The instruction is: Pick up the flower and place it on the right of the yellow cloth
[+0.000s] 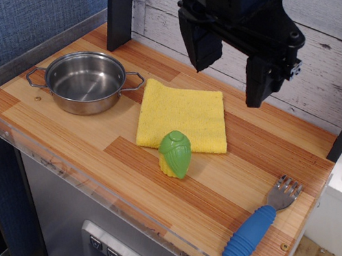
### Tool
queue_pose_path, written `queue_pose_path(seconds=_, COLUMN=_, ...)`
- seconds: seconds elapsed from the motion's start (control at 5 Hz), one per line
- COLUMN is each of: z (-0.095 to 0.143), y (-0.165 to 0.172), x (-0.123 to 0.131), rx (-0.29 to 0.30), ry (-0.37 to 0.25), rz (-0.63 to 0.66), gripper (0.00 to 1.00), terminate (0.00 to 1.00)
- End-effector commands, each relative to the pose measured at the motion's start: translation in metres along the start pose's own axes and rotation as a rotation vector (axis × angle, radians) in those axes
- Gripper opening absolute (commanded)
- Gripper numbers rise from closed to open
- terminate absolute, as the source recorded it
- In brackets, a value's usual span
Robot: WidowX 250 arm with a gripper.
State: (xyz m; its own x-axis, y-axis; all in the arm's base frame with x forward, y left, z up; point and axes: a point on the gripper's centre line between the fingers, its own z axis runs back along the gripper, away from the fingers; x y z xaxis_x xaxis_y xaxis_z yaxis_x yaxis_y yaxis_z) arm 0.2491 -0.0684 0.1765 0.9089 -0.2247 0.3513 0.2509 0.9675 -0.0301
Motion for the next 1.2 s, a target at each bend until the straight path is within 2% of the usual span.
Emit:
queue_pose_path(seconds=0.0, z=0.000, y=0.000, x=0.000, rx=0.000, ry=0.000, rz=0.000, gripper=1.00, terminate=0.00)
queue_pose_path(seconds=0.2, z=-0.013, y=0.007, x=-0.025, rx=0.049, ry=0.067, rz=-0.030, gripper=1.00, terminate=0.00)
queue_pose_path(seconds=0.4, z=-0.018, y=0.019, x=-0.041, rx=0.085, ry=0.054, rz=0.024, gripper=1.00, terminate=0.00)
queue_pose_path(seconds=0.8, z=-0.038, y=0.049, x=-0.048, rx=0.120, ry=0.084, rz=0.203, gripper=1.00, terminate=0.00)
queue_pose_path(seconds=1.0, z=-0.051, y=0.057, x=-0.043, rx=0.123, ry=0.115, rz=0.233, gripper=1.00, terminate=0.00)
